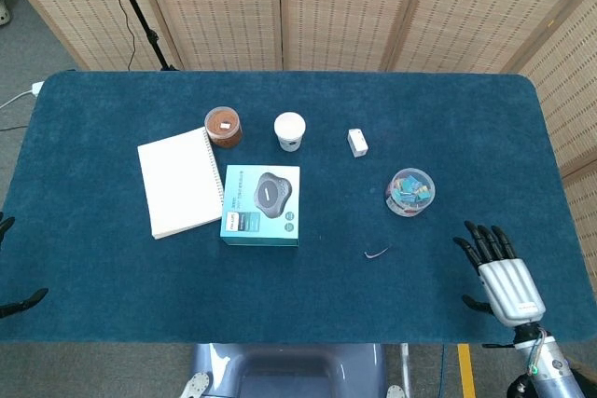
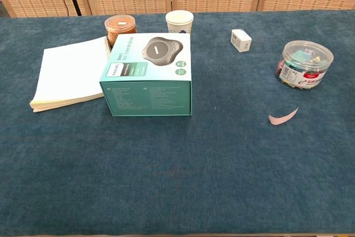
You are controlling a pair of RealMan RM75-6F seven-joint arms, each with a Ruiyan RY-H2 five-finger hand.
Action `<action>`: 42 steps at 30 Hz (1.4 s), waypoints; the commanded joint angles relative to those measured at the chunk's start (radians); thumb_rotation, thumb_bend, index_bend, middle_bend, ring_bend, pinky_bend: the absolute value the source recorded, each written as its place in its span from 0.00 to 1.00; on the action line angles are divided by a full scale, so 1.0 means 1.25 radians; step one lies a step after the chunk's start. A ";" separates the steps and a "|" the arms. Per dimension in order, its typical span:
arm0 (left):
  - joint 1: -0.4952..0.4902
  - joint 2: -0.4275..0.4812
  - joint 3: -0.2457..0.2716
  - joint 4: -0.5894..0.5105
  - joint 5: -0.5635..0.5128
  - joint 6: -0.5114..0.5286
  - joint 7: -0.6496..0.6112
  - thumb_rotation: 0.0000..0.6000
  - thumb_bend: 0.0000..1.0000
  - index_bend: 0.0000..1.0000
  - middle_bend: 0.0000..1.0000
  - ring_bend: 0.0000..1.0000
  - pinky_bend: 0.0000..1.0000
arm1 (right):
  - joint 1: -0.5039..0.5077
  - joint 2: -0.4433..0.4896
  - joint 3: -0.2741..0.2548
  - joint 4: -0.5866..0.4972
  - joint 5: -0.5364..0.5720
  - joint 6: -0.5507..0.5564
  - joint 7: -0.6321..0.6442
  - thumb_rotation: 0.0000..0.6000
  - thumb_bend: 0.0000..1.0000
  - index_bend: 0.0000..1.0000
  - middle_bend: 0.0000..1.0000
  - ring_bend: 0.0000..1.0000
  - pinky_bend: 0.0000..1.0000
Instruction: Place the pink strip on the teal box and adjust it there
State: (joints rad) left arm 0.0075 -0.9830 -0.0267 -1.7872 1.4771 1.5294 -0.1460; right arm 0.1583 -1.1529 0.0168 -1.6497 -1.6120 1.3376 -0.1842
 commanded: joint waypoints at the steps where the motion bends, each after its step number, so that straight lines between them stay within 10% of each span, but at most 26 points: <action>1: -0.007 0.004 -0.006 -0.006 -0.010 -0.010 0.004 1.00 0.00 0.00 0.00 0.00 0.00 | 0.043 -0.035 0.004 0.029 -0.010 -0.048 -0.009 1.00 0.00 0.20 0.00 0.00 0.00; 42: -0.006 0.007 -0.002 -0.005 -0.008 -0.013 -0.010 1.00 0.00 0.00 0.00 0.00 0.00 | 0.263 -0.269 0.048 0.229 0.016 -0.225 -0.092 1.00 0.31 0.37 0.00 0.00 0.00</action>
State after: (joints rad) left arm 0.0005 -0.9748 -0.0289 -1.7933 1.4669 1.5133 -0.1581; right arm 0.4807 -1.4800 0.0763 -1.3739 -1.5988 1.0630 -0.3016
